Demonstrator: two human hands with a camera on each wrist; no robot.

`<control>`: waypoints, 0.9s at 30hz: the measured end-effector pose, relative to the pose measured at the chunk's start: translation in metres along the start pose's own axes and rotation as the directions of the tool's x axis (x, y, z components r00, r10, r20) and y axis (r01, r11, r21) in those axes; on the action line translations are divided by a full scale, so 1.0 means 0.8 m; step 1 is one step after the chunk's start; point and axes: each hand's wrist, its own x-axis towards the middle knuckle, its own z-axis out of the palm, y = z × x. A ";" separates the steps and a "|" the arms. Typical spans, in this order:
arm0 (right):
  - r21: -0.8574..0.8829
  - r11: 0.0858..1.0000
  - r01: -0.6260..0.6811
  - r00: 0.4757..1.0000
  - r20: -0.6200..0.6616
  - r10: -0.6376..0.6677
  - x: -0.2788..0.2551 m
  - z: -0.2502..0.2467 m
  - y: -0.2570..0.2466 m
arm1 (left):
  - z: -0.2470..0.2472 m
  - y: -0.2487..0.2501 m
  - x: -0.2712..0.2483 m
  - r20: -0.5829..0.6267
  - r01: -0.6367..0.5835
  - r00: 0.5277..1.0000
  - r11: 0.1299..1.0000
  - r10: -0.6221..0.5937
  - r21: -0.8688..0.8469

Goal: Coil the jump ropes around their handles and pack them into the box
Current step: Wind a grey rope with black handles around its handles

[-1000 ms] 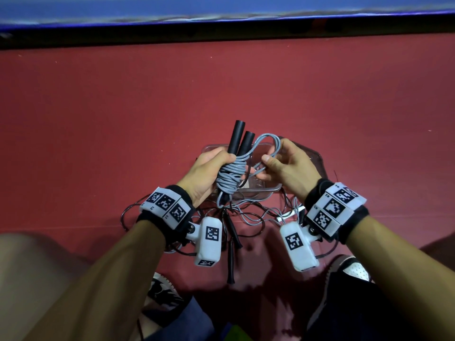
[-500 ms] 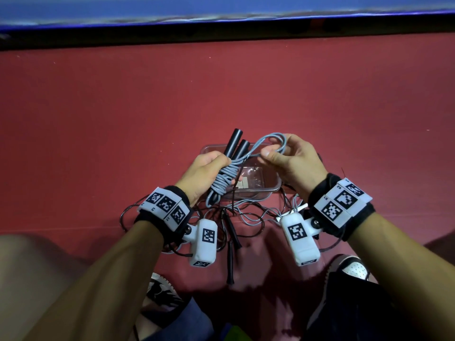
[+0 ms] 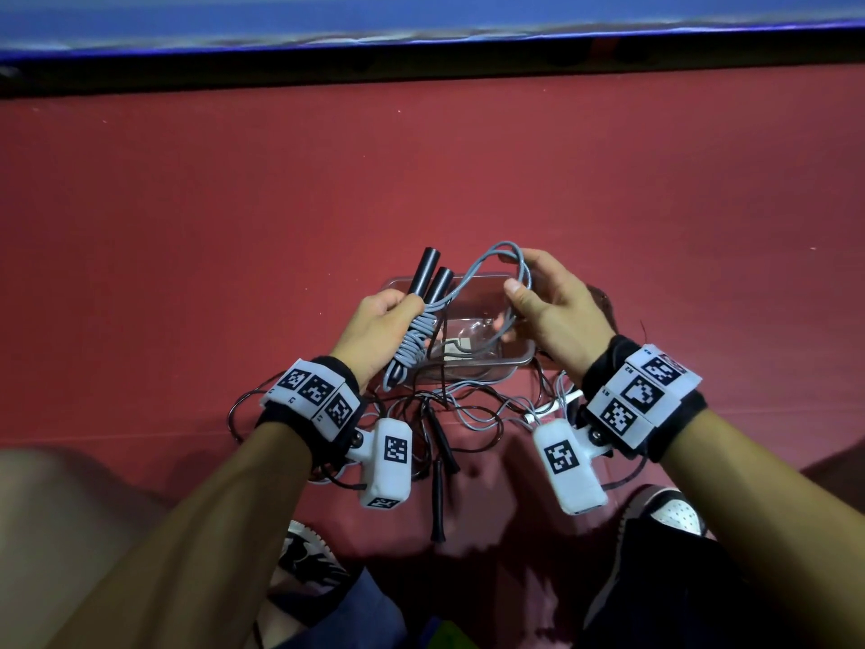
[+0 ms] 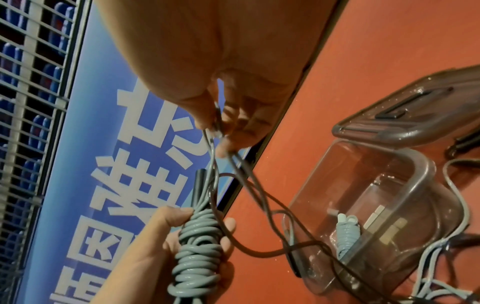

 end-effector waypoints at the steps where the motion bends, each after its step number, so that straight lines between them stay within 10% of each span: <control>1: -0.085 0.996 0.027 1.000 -0.003 -0.028 0.001 -0.002 0.002 | 0.000 -0.001 0.001 -0.003 -0.002 1.000 1.000 0.003 0.012; 16: -0.456 0.879 -0.136 0.989 -0.018 0.144 0.003 -0.003 0.031 | 0.001 0.006 -0.003 -0.001 -0.078 0.997 0.997 0.078 -0.020; 27: -0.437 0.899 0.038 0.999 0.039 -0.023 -0.002 0.005 0.015 | 0.008 0.004 -0.003 0.057 -0.103 0.993 0.995 0.103 0.002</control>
